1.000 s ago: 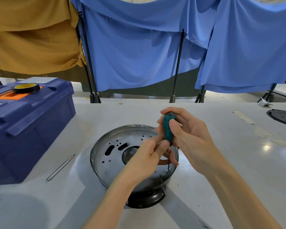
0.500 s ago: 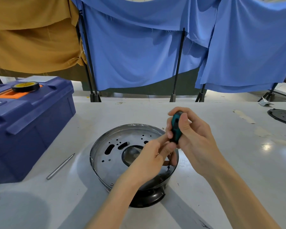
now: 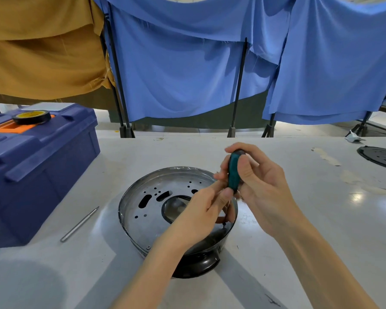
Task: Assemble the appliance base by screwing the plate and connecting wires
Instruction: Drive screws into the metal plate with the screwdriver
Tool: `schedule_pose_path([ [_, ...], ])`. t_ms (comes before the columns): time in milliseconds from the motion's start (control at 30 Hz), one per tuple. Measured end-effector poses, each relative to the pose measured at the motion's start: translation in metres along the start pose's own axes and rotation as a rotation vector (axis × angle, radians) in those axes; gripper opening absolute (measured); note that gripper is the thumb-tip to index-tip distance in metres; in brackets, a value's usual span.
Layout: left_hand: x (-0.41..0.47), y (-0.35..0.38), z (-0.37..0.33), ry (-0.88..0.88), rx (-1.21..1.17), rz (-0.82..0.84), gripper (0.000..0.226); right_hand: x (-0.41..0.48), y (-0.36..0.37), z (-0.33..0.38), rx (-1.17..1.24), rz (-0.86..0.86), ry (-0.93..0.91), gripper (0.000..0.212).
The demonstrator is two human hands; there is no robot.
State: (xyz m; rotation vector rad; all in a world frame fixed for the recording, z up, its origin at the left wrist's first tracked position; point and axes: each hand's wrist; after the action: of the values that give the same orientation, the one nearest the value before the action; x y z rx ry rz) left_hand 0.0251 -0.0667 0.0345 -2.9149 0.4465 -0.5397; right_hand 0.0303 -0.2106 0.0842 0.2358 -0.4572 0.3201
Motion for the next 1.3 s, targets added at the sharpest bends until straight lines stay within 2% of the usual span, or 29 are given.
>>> schedule_pose_path([
  [167, 0.000, 0.002, -0.002, 0.029, -0.046, -0.017, 0.021, -0.004, 0.008, -0.008, -0.103, -0.091, -0.158, 0.011],
  [267, 0.001, 0.003, -0.004, 0.021, -0.026, -0.004, 0.024, -0.006, 0.011, -0.007, -0.124, -0.188, -0.132, 0.013],
  [367, 0.000, 0.002, -0.002, -0.040, -0.051, -0.002, 0.031, -0.005, 0.003, -0.003, 0.030, -0.106, 0.013, 0.031],
  [467, -0.001, -0.001, 0.000, -0.063, -0.066, -0.030, 0.026, -0.004, 0.001, -0.004, -0.036, -0.068, -0.047, 0.030],
  [533, 0.000, -0.004, 0.001, -0.063, 0.044, -0.113, 0.013, -0.004, 0.003, -0.006, -0.102, -0.072, -0.105, 0.022],
  [600, 0.000, -0.006, 0.003, -0.091, 0.277, -0.188, 0.017, -0.005, 0.002, -0.008, -0.119, -0.116, -0.132, 0.011],
  [667, -0.001, -0.006, 0.003, -0.163, 0.515, -0.142, 0.021, -0.007, -0.002, -0.010, -0.111, -0.173, -0.126, 0.007],
  [733, -0.001, -0.002, 0.002, -0.225, 0.664, -0.075, 0.025, -0.009, -0.002, -0.011, -0.123, -0.161, -0.132, 0.007],
  [800, 0.001, 0.000, 0.000, -0.246, 0.756, -0.056, 0.023, -0.010, 0.005, -0.011, -0.125, -0.108, -0.141, 0.009],
  [867, 0.001, 0.000, 0.000, -0.228, 0.817, -0.064, 0.023, -0.008, 0.010, -0.004, -0.099, -0.129, -0.135, 0.011],
  [1000, 0.000, -0.002, 0.000, -0.231, 0.774, -0.052, 0.020, 0.007, -0.014, 0.026, 0.003, -0.429, -0.133, 0.013],
  [1033, 0.002, -0.002, -0.001, -0.234, 0.777, -0.043, 0.019, 0.010, -0.022, 0.031, -0.058, -0.505, -0.102, 0.016],
  [1100, 0.005, -0.001, -0.002, -0.238, 0.798, -0.024, 0.024, 0.013, -0.032, 0.025, -0.286, -0.575, 0.071, 0.022],
  [1133, 0.006, 0.000, -0.002, -0.239, 0.810, -0.013, 0.029, 0.013, -0.034, 0.017, -0.399, -0.540, 0.196, 0.023],
  [1200, 0.007, 0.000, -0.001, -0.249, 0.827, 0.002, 0.035, 0.006, -0.030, -0.004, -0.545, -0.349, 0.424, 0.023],
  [1300, 0.010, 0.001, -0.001, -0.263, 0.841, -0.004, 0.037, -0.004, -0.021, -0.030, -0.733, -0.118, 0.541, 0.005],
])
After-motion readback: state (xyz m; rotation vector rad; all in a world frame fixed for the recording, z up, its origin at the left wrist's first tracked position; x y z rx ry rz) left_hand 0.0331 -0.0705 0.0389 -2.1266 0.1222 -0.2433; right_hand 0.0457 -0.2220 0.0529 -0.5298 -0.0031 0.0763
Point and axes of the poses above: each hand's wrist, its own x-axis towards the middle knuckle, its own y-axis out of the palm, z = x × y, and after that the axes turned 4 degrees about -z, right-handed
